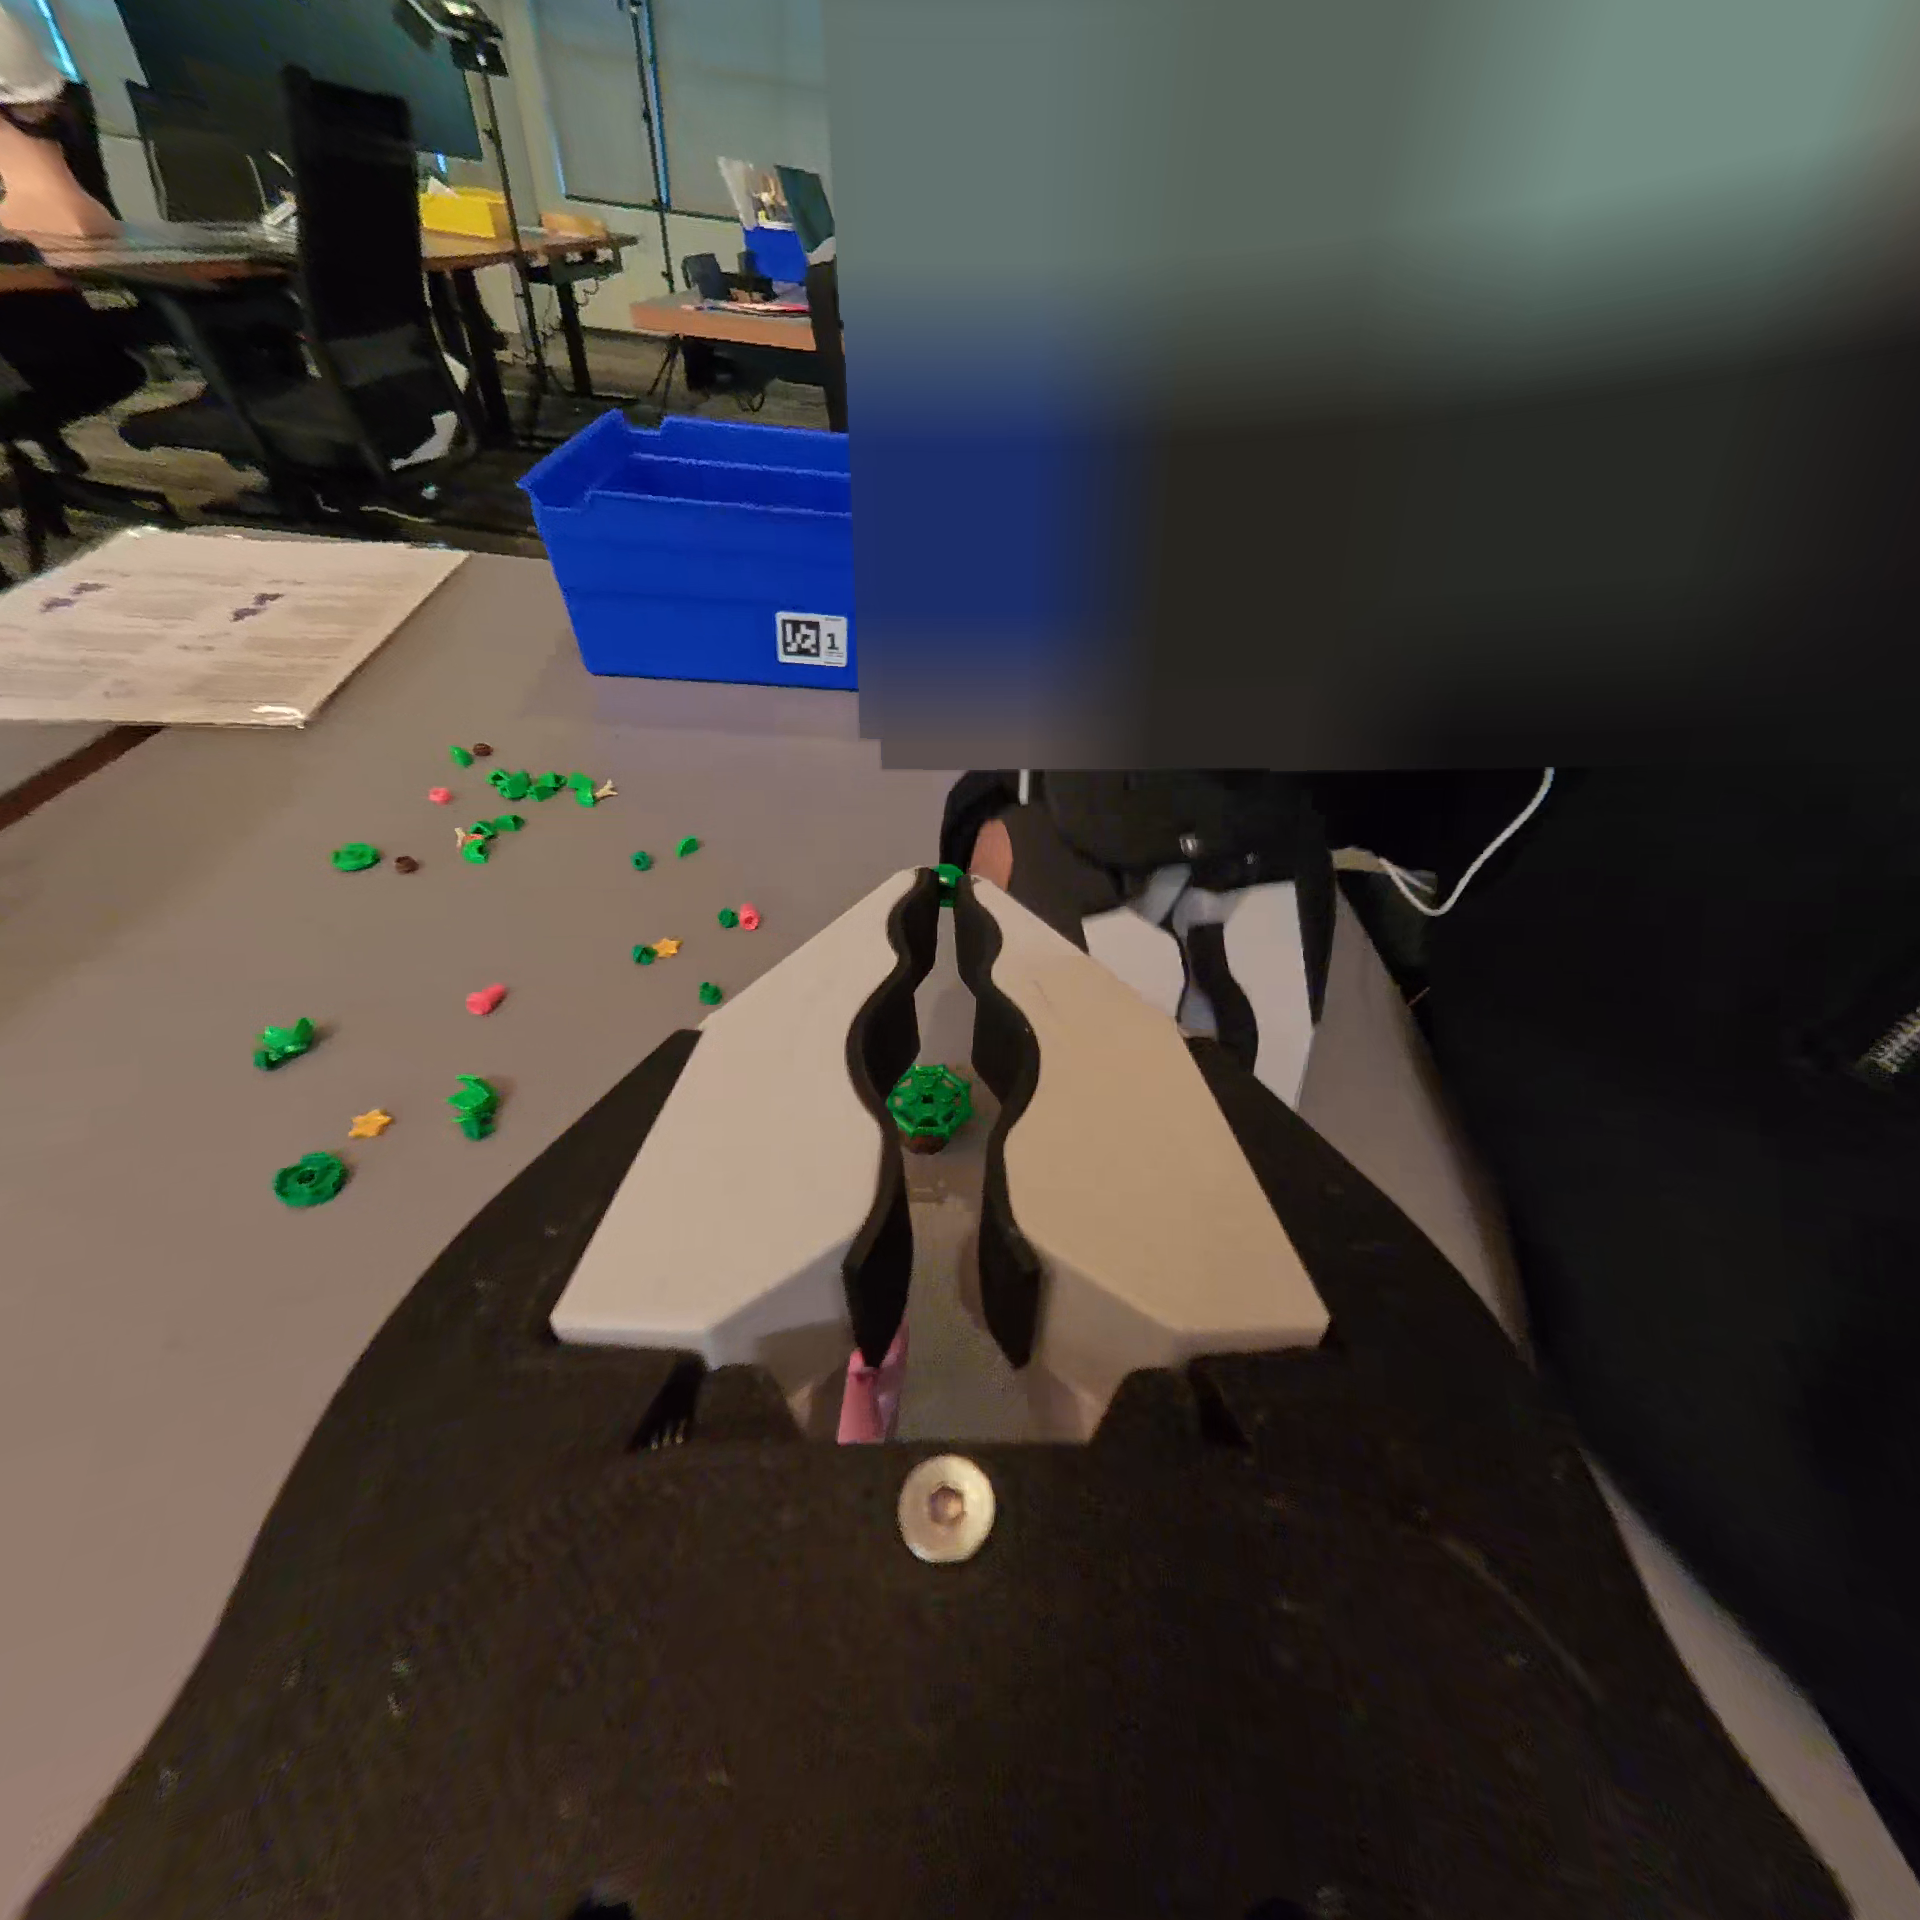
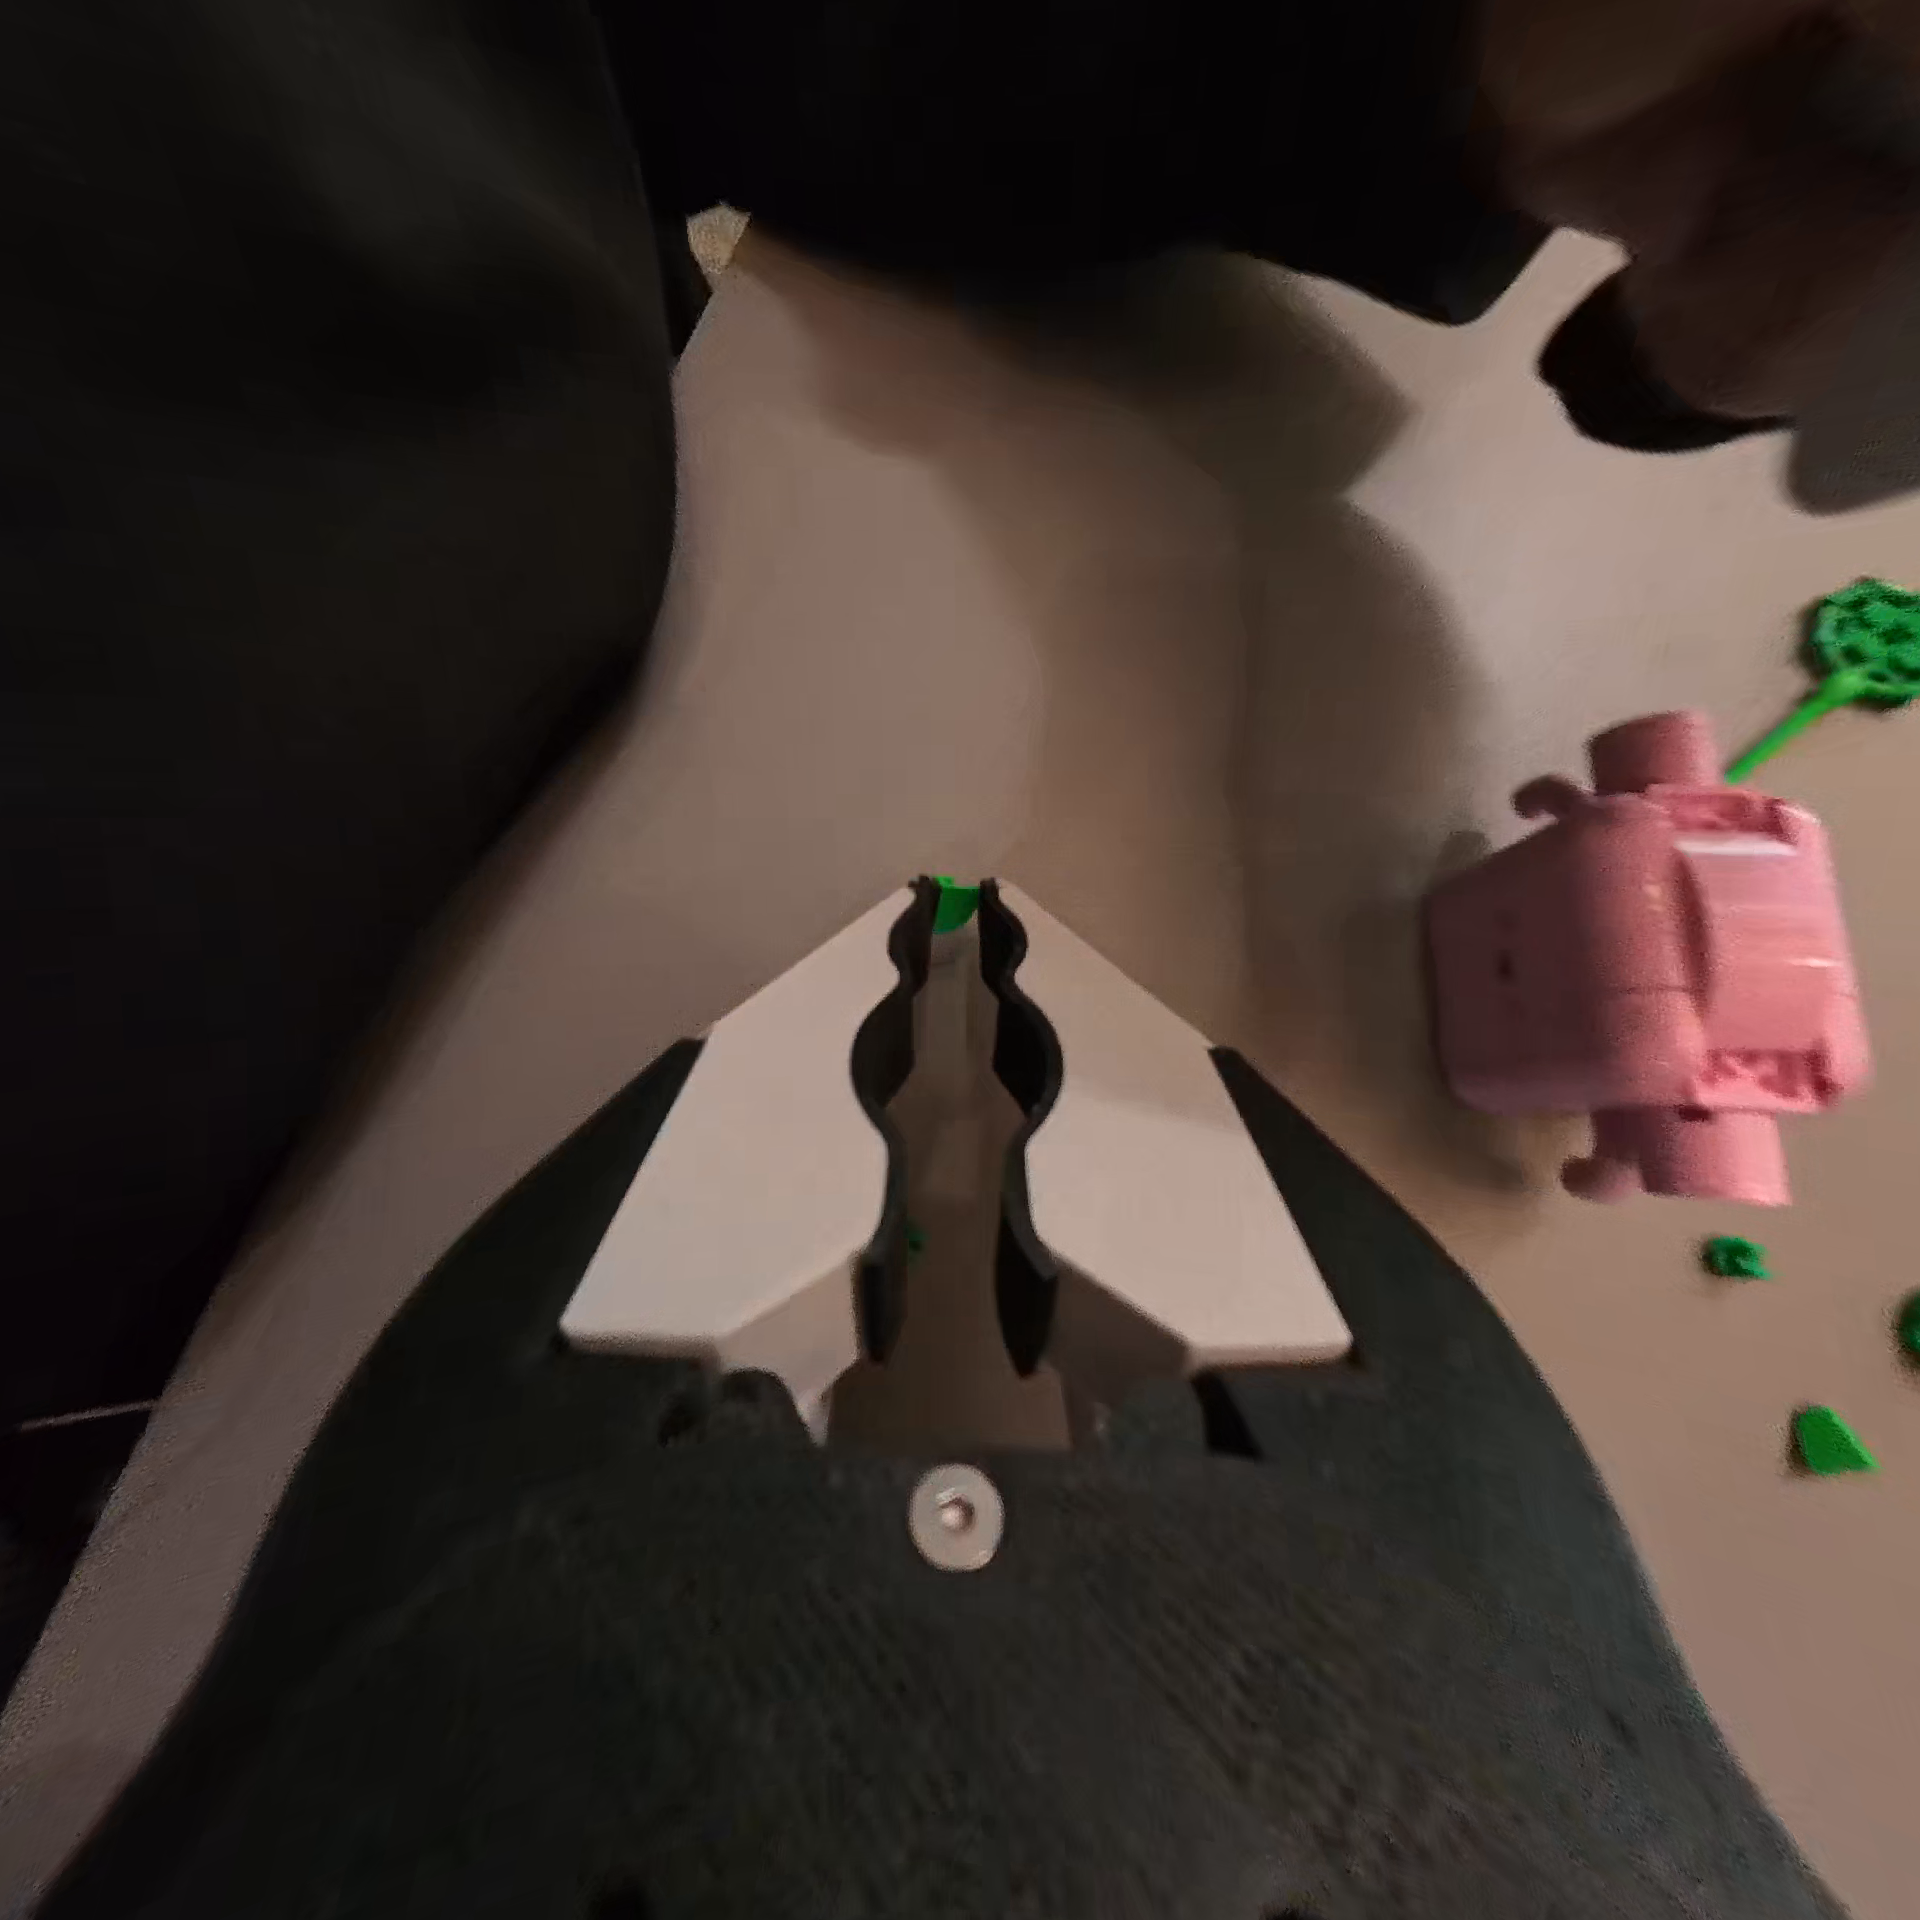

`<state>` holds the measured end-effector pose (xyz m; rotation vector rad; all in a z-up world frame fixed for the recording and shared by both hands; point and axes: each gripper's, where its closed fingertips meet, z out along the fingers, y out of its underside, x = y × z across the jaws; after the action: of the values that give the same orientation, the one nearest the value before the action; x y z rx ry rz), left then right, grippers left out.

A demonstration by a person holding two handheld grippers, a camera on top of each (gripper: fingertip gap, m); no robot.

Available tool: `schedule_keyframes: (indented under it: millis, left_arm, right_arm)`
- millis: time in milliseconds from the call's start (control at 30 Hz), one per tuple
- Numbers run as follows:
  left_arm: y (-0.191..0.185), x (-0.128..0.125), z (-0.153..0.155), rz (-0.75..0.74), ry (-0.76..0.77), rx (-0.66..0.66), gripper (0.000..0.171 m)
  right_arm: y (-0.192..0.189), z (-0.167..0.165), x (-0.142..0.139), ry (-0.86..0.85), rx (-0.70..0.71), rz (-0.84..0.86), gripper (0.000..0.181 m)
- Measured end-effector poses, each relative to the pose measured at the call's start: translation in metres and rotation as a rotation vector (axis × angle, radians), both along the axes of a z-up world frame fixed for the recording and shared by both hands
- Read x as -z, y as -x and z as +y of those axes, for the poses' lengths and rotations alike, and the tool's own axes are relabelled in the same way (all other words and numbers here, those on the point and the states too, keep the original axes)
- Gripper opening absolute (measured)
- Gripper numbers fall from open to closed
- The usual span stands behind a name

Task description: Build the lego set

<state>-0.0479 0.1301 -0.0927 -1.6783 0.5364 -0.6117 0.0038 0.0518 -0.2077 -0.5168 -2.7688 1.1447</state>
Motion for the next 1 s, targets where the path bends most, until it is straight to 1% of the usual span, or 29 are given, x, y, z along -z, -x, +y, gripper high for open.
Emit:
schedule_keyframes:
  millis: [67,167,367,467,600,633,700,767,867,933,1000]
  left_arm:
    - [0.003,0.001,0.001,-0.032,-0.001,-0.001,0.0]
    - [0.011,0.001,0.001,-0.056,0.001,-0.007,0.0]
    - [0.032,0.003,-0.004,-0.068,0.01,-0.046,0.0]
    - [0.036,0.002,-0.006,-0.089,0.006,-0.047,0.0]
    - [0.033,-0.006,-0.01,-0.101,-0.017,-0.033,0.0]
    - [0.031,-0.009,-0.011,-0.102,-0.026,-0.03,0.0]
    - [0.028,-0.014,-0.013,-0.112,-0.045,-0.02,0.0]
    - [0.028,-0.016,-0.016,-0.135,-0.055,-0.018,0.0]
    - [0.028,-0.017,-0.026,-0.191,-0.064,-0.01,0.0]
    - [0.028,-0.018,-0.035,-0.229,-0.073,-0.007,0.0]
    - [0.026,-0.021,-0.043,-0.253,-0.093,-0.004,0.0]
  right_arm:
    - [-0.001,-0.006,0.004,0.012,-0.009,-0.016,0.007]
    - [0.003,-0.001,0.013,-0.026,0.006,-0.006,0.007]
    - [0.005,-0.001,0.014,-0.006,0.003,0.014,0.01]
    - [0.011,0.0,0.012,-0.02,0.037,0.046,0.019]
    - [0.015,0.001,0.001,0.01,0.122,0.103,0.024]
    - [0.017,0.002,-0.002,0.023,0.162,0.12,0.024]
    - [0.023,0.006,-0.013,0.077,0.298,0.158,0.025]
    - [0.027,0.013,-0.027,0.176,0.504,0.18,0.025]
    - [0.012,0.013,-0.044,0.358,0.762,0.149,0.024]
    - [-0.001,0.008,-0.041,0.397,0.875,0.107,0.02]
    - [-0.012,-0.004,-0.028,0.382,0.932,0.034,0.017]
